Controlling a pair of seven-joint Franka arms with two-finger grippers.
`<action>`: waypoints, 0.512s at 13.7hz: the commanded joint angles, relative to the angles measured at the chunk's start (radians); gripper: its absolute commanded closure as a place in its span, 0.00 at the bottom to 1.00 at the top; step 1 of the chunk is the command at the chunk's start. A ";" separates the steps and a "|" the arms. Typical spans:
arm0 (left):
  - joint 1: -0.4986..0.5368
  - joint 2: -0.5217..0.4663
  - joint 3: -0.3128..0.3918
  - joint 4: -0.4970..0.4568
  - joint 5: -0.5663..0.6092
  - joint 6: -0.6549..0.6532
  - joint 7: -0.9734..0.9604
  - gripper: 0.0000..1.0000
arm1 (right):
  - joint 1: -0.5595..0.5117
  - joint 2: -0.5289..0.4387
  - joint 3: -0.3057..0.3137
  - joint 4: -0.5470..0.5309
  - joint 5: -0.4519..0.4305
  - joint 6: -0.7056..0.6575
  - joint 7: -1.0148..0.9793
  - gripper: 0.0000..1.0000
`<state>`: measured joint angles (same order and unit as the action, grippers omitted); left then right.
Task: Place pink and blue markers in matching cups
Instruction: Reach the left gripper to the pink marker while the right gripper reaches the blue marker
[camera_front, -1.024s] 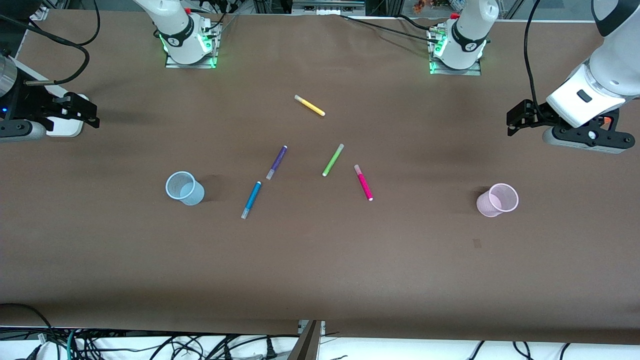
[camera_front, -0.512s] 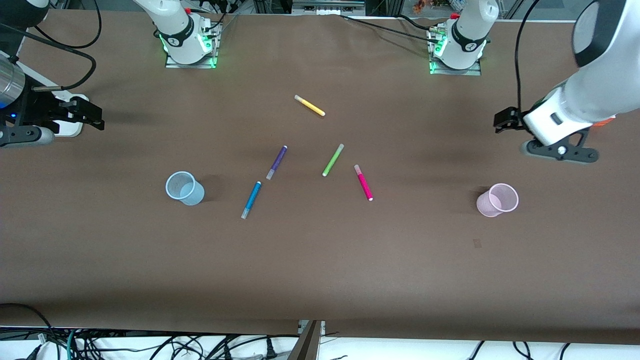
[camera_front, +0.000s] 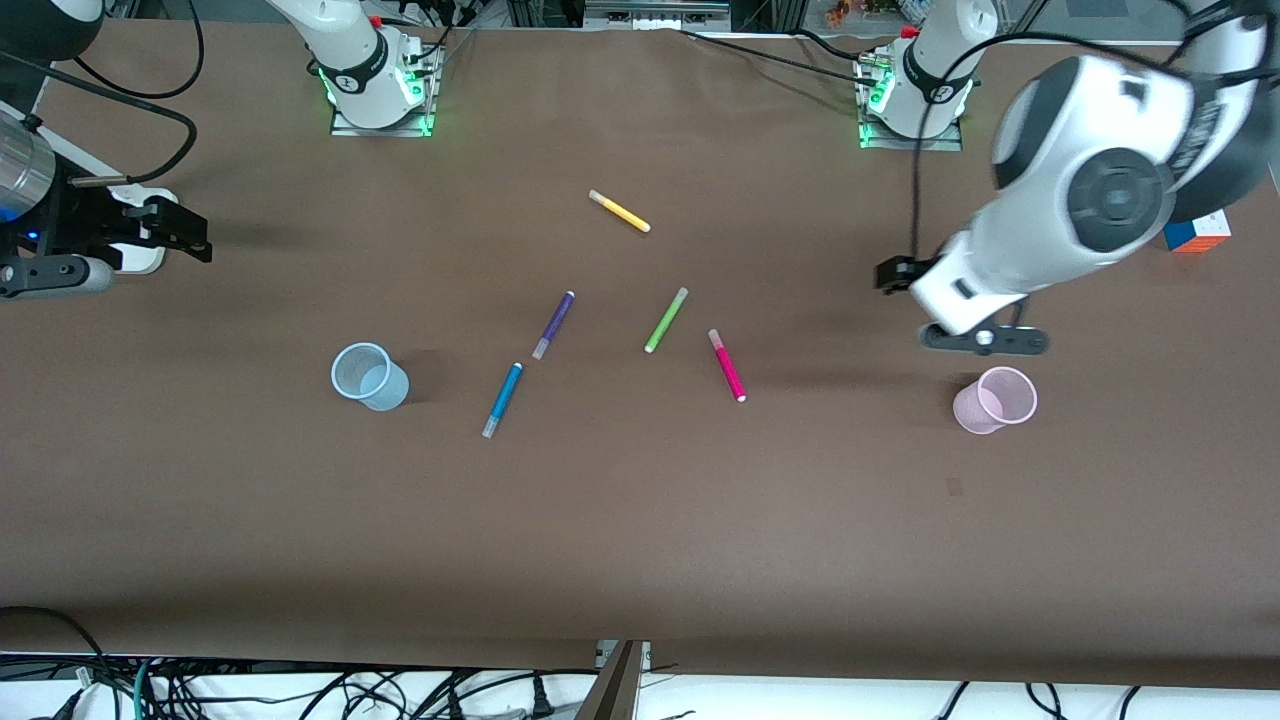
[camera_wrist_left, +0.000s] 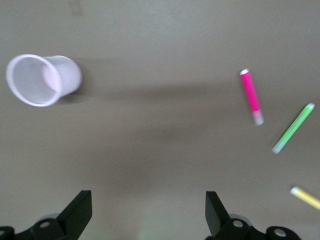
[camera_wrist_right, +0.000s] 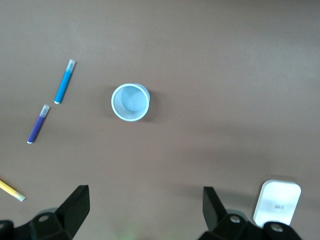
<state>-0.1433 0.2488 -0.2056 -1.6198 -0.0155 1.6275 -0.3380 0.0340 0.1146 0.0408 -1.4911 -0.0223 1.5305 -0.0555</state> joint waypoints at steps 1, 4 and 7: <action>-0.004 0.062 -0.075 0.001 -0.014 0.086 -0.166 0.00 | 0.055 0.046 0.005 0.008 -0.005 0.065 0.006 0.01; -0.088 0.148 -0.086 -0.006 0.000 0.213 -0.329 0.00 | 0.096 0.121 0.005 0.006 -0.005 0.167 0.013 0.01; -0.177 0.205 -0.086 -0.080 0.099 0.397 -0.484 0.00 | 0.125 0.186 0.005 -0.006 -0.004 0.255 0.028 0.01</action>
<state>-0.2712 0.4342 -0.2981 -1.6534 0.0189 1.9299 -0.7363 0.1474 0.2711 0.0468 -1.4947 -0.0223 1.7466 -0.0428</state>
